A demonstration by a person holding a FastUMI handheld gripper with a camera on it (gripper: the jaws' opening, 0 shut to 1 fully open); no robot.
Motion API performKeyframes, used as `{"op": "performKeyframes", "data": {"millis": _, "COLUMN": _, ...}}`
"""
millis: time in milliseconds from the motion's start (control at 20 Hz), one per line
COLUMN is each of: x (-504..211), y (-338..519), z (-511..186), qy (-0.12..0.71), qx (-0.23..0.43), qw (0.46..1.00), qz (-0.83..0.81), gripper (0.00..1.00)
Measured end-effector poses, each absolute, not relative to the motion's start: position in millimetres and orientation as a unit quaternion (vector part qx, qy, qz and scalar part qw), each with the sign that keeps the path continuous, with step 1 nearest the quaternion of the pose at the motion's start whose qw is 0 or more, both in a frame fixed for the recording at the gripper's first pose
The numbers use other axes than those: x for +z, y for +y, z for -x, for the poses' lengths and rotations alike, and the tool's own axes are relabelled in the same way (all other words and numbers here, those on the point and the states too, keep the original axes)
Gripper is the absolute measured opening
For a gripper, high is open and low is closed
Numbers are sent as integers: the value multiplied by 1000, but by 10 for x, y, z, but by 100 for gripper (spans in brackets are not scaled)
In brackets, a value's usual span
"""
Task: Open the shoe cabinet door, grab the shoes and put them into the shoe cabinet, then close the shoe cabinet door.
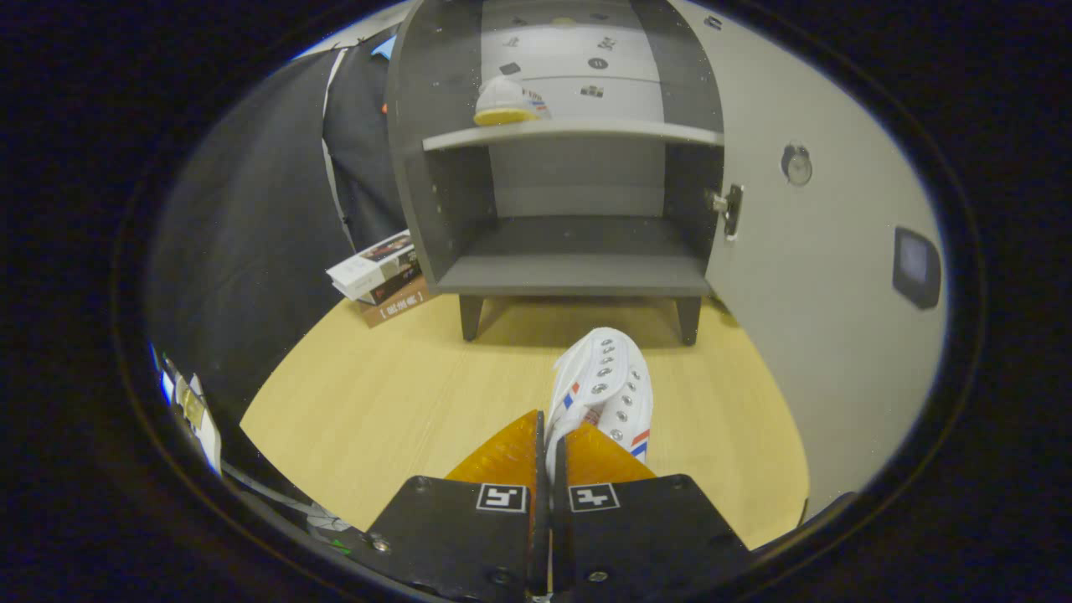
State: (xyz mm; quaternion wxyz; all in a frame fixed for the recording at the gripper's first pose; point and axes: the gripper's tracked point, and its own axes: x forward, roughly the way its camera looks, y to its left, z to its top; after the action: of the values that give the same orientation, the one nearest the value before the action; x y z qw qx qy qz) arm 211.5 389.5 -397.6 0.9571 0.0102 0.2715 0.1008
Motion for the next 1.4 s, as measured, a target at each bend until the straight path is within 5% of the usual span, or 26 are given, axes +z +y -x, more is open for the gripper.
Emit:
{"op": "performKeyframes", "data": {"millis": 700, "x": -1823, "y": 3975, "z": -3012, "qy": 139, "qx": 84, "qw": 987, "qz": 18, "gripper": 5}}
{"op": "performKeyframes", "data": {"millis": 1400, "x": -1706, "y": 3953, "z": -4942, "qy": 167, "qx": 93, "qw": 981, "qz": 38, "gripper": 5}}
